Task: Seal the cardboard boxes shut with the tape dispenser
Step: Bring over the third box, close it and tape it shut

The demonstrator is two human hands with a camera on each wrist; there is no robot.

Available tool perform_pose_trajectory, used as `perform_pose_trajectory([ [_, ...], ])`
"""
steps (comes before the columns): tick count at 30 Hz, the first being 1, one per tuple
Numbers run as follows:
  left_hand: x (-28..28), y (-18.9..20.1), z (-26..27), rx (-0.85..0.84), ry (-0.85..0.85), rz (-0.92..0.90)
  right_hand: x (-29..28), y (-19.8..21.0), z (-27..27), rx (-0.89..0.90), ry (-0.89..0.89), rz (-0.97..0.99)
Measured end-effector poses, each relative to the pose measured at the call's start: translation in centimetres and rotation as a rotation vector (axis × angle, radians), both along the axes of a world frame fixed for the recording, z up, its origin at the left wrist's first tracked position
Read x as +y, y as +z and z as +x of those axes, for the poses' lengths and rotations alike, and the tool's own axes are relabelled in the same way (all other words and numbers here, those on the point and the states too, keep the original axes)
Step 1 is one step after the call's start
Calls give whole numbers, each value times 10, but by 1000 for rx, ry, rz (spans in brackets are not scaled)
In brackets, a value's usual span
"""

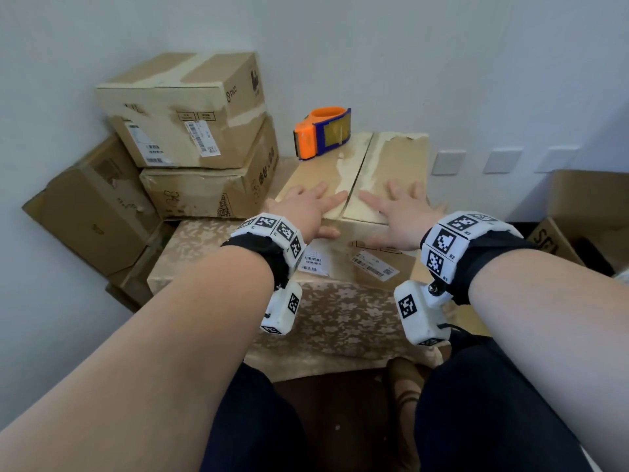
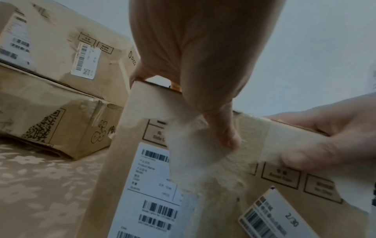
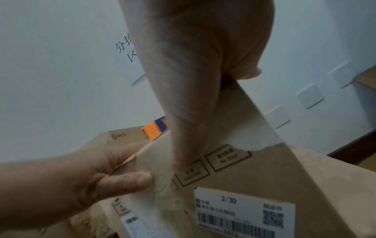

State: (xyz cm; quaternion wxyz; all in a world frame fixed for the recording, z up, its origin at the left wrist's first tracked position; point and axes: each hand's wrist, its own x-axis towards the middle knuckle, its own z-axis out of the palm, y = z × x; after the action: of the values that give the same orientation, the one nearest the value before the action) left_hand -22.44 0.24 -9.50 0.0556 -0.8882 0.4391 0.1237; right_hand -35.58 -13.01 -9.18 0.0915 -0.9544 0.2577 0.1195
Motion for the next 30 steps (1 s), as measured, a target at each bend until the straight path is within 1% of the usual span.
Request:
perform_pose_trajectory([
  [2,0,1,-4,-5,27,11,2,-4,2,-40,-19,11],
  [5,6,4,-10,-28,44,9,9,-8,8,-68,-17,-62],
  [8,10,0,-16,-77,-19,-33,10,-9,10,-94,-15,-92],
  [10,9,0,-21,-78,-40,-83,9,-10,10,-96,1,-92],
  [13,7,11,-21,-83,-51,-62,7,-12,8,-107,19,-93],
  [17,10,17,-2,40,67,-115,4,-13,6,-111,-19,-36],
  [21,11,16,-2,12,161,-165,-2,-17,14,-132,-82,-38],
  [24,16,18,-3,104,252,-214,-4,-17,16,-123,-39,-70],
  [27,21,12,0,170,328,-216,-5,-16,11,-119,9,-90],
  [30,28,9,-5,194,343,-215,-7,-11,-1,-139,41,-74],
])
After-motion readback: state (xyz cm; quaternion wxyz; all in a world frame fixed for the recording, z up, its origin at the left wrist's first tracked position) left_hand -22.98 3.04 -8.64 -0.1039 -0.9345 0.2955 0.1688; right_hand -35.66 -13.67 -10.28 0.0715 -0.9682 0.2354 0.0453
